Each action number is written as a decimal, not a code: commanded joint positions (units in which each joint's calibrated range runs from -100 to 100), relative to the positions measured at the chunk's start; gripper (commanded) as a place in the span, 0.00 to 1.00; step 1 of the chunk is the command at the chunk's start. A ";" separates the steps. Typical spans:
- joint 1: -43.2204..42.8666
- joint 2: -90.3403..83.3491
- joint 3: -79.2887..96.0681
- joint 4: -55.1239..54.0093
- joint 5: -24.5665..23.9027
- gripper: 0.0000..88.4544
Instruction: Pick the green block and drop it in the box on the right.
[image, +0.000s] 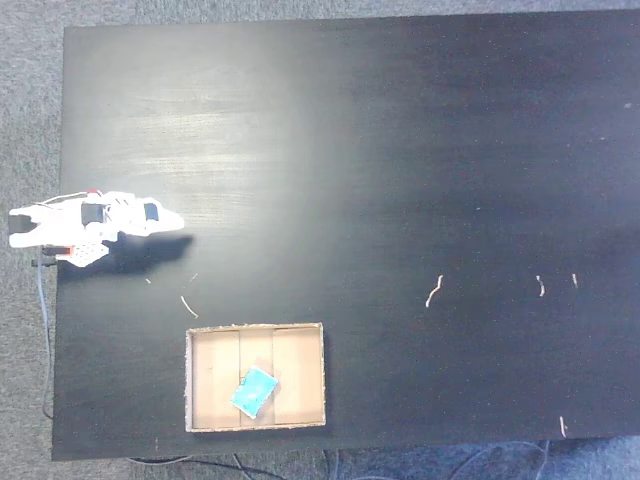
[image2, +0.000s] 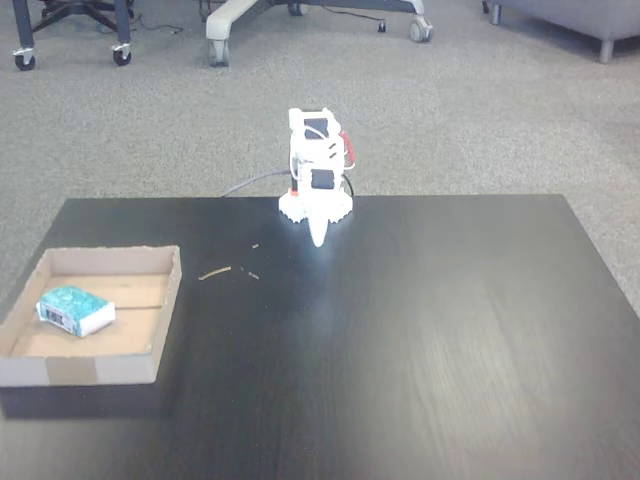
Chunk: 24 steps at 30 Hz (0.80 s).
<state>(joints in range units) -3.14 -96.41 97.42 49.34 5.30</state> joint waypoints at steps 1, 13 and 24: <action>-1.45 -1.64 2.49 -1.52 -2.88 0.00; -4.90 -1.56 2.49 -1.69 -5.47 0.00; -4.06 -1.56 2.49 -1.69 -6.11 0.00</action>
<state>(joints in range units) -7.63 -97.74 98.49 48.29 -0.51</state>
